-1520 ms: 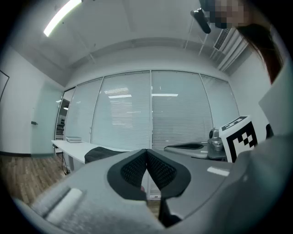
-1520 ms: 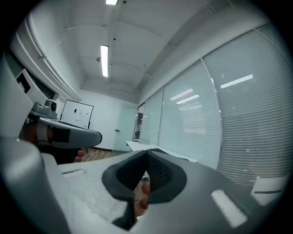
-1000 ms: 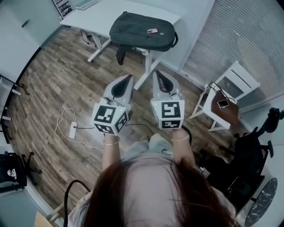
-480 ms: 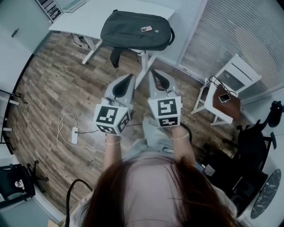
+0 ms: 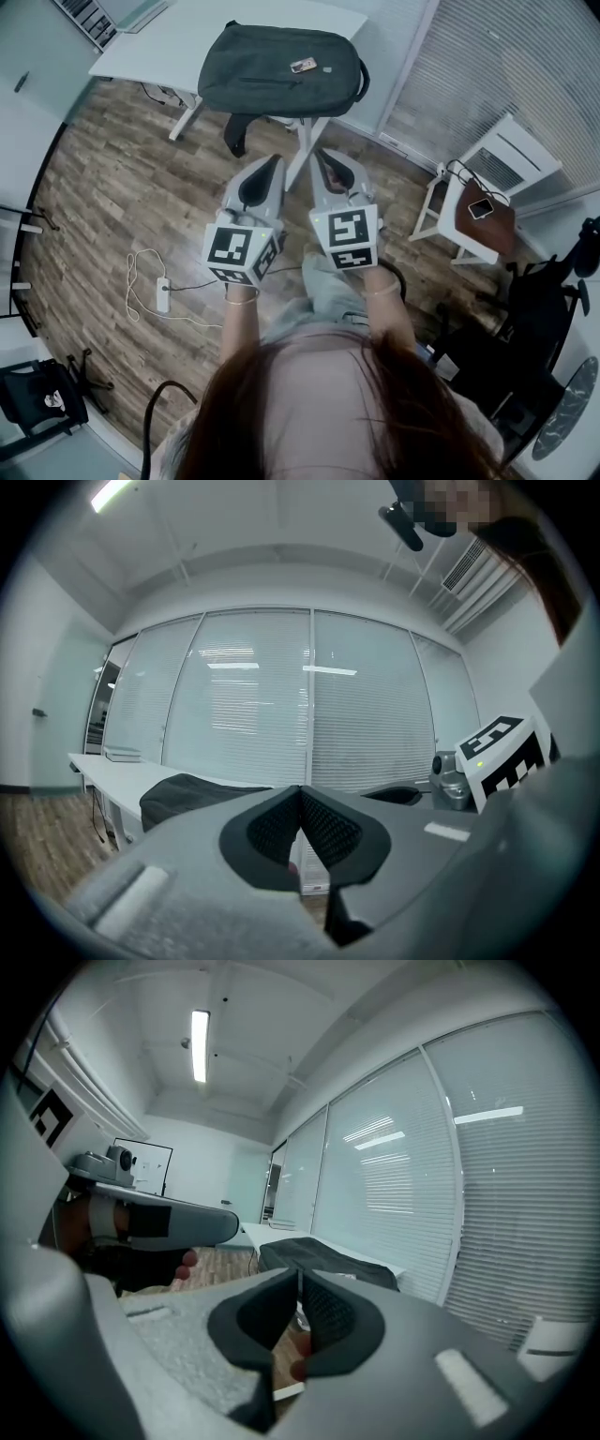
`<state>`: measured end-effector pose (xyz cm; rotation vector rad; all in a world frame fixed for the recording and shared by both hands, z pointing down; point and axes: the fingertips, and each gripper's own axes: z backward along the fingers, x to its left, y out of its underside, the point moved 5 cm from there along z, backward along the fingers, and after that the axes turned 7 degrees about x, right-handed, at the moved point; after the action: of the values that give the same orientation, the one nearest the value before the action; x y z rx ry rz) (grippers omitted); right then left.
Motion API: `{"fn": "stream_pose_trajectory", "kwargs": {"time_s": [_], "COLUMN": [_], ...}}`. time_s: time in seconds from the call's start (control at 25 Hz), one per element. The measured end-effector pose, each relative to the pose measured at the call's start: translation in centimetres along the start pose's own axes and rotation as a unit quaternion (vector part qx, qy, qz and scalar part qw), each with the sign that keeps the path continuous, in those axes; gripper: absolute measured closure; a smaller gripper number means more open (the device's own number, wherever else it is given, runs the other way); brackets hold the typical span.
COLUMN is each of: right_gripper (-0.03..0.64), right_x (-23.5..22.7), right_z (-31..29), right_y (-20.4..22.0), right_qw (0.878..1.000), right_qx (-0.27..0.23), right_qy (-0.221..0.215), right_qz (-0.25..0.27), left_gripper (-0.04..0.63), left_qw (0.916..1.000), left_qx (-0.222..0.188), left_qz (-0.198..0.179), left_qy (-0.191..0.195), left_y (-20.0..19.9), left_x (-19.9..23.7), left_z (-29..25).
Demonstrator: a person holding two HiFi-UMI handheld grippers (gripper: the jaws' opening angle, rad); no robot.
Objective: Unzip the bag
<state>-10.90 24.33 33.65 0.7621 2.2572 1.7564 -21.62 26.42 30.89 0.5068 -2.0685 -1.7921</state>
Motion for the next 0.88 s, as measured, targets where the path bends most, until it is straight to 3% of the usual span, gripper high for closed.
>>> {"fn": "stream_pose_trajectory", "kwargs": {"time_s": [0.88], "right_gripper": [0.577], "right_x": [-4.2], "right_z": [-15.1], "right_y": [5.1], "right_qw": [0.996], "right_qx": [0.083], "right_qy": [-0.023], "right_qz": [-0.017], "left_gripper": [0.586], "left_qw": [0.9984], "left_qx": [0.054], "left_qz": [0.013], "left_qy": [-0.010], "left_y": [5.2], "left_x": [8.4], "left_z": [-14.7]}}
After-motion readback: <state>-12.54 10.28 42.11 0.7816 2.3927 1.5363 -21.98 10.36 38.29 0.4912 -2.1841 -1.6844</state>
